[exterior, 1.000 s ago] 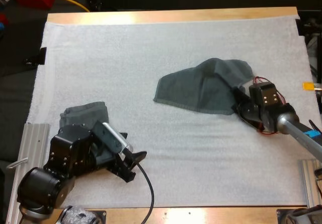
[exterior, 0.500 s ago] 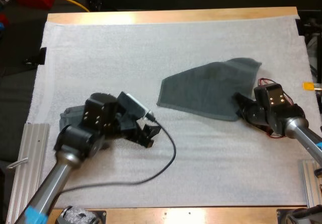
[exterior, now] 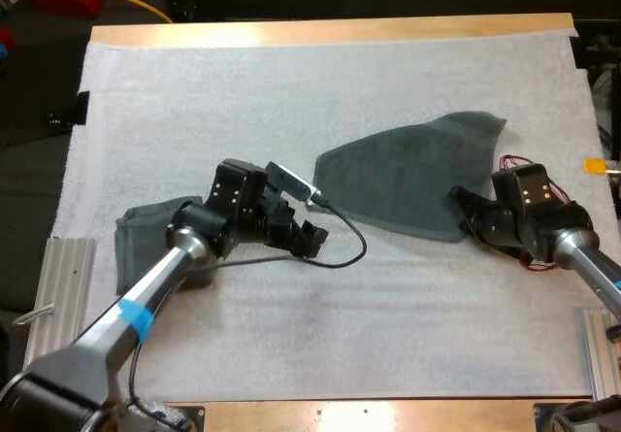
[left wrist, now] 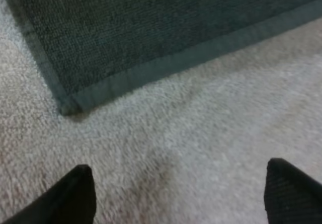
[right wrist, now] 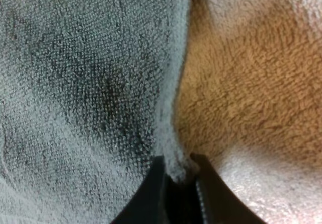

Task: Pick towel from pile, fold and stack

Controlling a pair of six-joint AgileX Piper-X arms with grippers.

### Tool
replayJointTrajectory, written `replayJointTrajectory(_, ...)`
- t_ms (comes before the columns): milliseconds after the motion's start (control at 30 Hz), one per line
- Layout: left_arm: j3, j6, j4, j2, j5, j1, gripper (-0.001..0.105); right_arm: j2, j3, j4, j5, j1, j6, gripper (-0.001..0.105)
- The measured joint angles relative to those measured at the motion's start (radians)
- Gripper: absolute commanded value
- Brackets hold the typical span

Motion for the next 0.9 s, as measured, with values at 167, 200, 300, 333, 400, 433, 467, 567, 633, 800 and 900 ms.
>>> replayJointTrajectory(167,-0.066,-0.012,-0.02,0.103,-0.003,0.0,0.067,0.0,0.0,0.0,0.0,0.0,0.0,0.0)
replayJointTrajectory(200,-0.085,-0.012,-0.023,0.123,-0.006,0.0,0.067,0.0,0.0,0.0,0.0,0.0,0.0,0.0)
replayJointTrajectory(300,-0.139,-0.018,-0.028,0.177,-0.028,0.002,0.067,0.0,0.0,0.0,0.0,0.0,0.0,0.0)
replayJointTrajectory(333,-0.158,-0.026,-0.029,0.196,-0.039,0.003,0.067,0.0,0.0,0.0,0.0,0.0,0.0,0.0)
replayJointTrajectory(400,-0.191,-0.048,-0.025,0.232,-0.053,0.01,0.067,0.0,0.0,0.0,0.0,0.0,0.0,0.0)
replayJointTrajectory(433,-0.208,-0.058,-0.022,0.251,-0.054,0.015,0.067,0.0,0.0,0.0,0.0,0.0,0.0,0.0)
replayJointTrajectory(467,-0.224,-0.065,-0.018,0.268,-0.053,0.022,0.067,0.0,0.0,0.0,0.0,0.0,0.0,0.0)
replayJointTrajectory(567,-0.257,-0.067,0.0,0.311,-0.056,0.039,0.067,0.0,0.0,0.0,0.0,0.0,0.0,0.0)
replayJointTrajectory(633,-0.275,-0.067,0.027,0.339,-0.053,0.051,0.067,0.0,0.0,0.0,0.004,0.0,0.0,0.0)
replayJointTrajectory(800,-0.305,-0.068,0.097,0.389,0.03,0.065,0.067,0.0,0.0,0.0,0.004,0.0,0.0,0.0)
replayJointTrajectory(900,-0.311,-0.072,0.109,0.39,0.076,0.065,0.067,0.0,0.0,0.0,0.004,0.0,-0.002,0.0)
